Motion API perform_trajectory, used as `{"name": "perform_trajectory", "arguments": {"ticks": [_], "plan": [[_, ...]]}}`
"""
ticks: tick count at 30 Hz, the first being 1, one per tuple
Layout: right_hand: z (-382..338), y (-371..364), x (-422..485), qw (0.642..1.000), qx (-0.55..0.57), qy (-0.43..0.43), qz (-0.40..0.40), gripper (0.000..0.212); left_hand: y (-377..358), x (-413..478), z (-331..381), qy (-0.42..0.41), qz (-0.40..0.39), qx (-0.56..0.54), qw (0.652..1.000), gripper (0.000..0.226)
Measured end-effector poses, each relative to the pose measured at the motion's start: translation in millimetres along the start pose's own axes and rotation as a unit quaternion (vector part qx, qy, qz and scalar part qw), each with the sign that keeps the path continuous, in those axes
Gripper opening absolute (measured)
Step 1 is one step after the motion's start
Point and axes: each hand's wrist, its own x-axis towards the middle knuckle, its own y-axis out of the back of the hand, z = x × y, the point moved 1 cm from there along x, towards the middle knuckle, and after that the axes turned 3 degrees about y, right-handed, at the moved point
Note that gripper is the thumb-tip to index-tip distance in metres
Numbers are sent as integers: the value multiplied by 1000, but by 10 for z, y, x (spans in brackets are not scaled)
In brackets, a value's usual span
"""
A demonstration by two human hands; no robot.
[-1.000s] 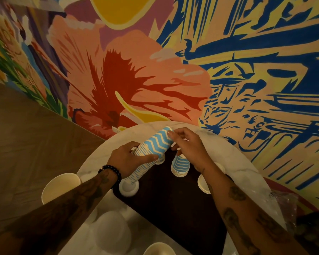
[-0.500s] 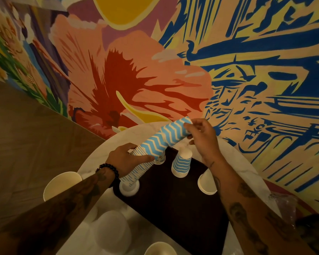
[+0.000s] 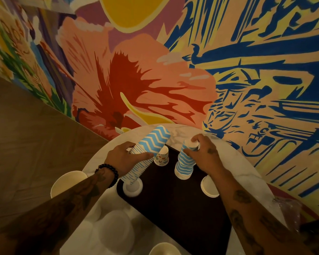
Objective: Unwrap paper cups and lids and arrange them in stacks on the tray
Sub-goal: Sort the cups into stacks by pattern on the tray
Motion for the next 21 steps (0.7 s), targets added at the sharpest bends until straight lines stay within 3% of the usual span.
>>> {"name": "perform_trajectory", "arguments": {"ticks": [5, 7, 10, 15, 21], "plan": [[127, -148, -87, 995, -74, -30, -55, 36, 32, -57, 27, -19, 1, -2, 1000, 104], [96, -128, -90, 997, -59, -37, -34, 33, 37, -72, 27, -21, 4, -4, 1000, 102], [-100, -36, -56, 998, 41, -44, -1, 29, 26, -96, 42, -31, 7, 4, 999, 106], [-571, 73, -43, 958, 261, -90, -78, 41, -70, -112, 89, -52, 25, 10, 998, 85], [-663, -43, -30, 956, 279, -79, -42, 41, -149, -144, 152, -78, 28, 24, 996, 80]]}}
